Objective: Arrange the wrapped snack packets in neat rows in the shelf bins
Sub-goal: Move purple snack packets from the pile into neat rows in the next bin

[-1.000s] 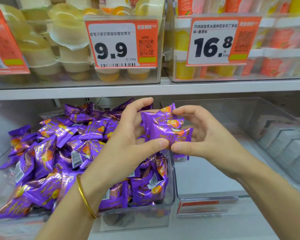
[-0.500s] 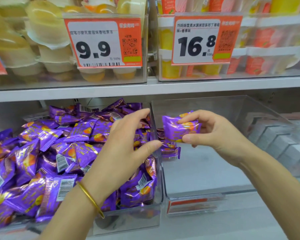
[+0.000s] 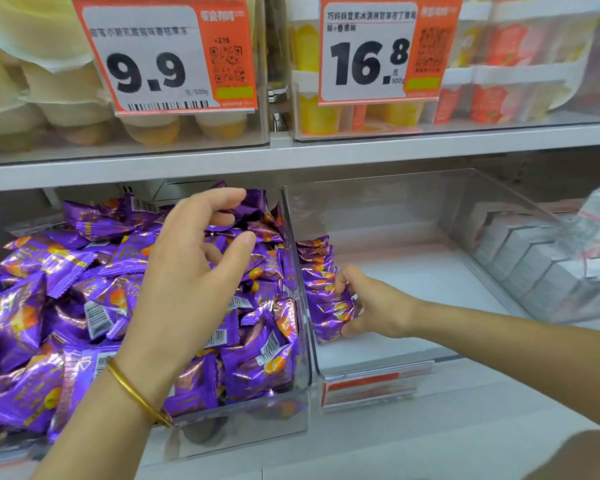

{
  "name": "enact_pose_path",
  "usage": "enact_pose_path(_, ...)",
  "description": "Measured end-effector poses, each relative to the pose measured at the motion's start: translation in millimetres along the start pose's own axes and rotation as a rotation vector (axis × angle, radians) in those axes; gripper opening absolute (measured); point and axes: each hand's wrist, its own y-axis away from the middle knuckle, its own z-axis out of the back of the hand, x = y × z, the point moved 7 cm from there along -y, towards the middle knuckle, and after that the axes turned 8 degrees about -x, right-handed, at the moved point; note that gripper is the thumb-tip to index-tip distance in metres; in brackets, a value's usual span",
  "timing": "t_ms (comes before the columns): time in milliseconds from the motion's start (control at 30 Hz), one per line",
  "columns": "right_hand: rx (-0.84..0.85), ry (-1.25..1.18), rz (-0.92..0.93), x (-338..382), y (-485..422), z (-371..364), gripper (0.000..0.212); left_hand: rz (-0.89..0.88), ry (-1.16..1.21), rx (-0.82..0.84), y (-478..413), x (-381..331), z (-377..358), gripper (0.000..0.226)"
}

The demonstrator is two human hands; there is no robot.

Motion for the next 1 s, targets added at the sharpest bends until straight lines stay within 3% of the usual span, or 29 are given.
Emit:
enact_pose_path(267, -0.125, 0.187, -0.081, -3.0, -4.4, 2.3, 0.065, 0.015, 0.008, 0.008, 0.6, 0.3, 0.1, 0.040)
enact_pose_path(400, -0.064, 0.070, -0.164, -1.6, -2.0, -3.5, 0.060, 0.018, 0.012, 0.004, 0.6, -0.1, 1.8, 0.039)
enact_pose_path(600, -0.060, 0.255, -0.144, -0.6, -1.3, 0.3, 0.064, 0.033, 0.004, 0.010, 1.1, 0.7, 2.2, 0.038)
enact_pose_path(1000, -0.049, 0.046, -0.217, -2.2, 1.2, -1.3, 0.072, 0.049, -0.031, 0.021, 1.3, 2.3, 6.0, 0.034)
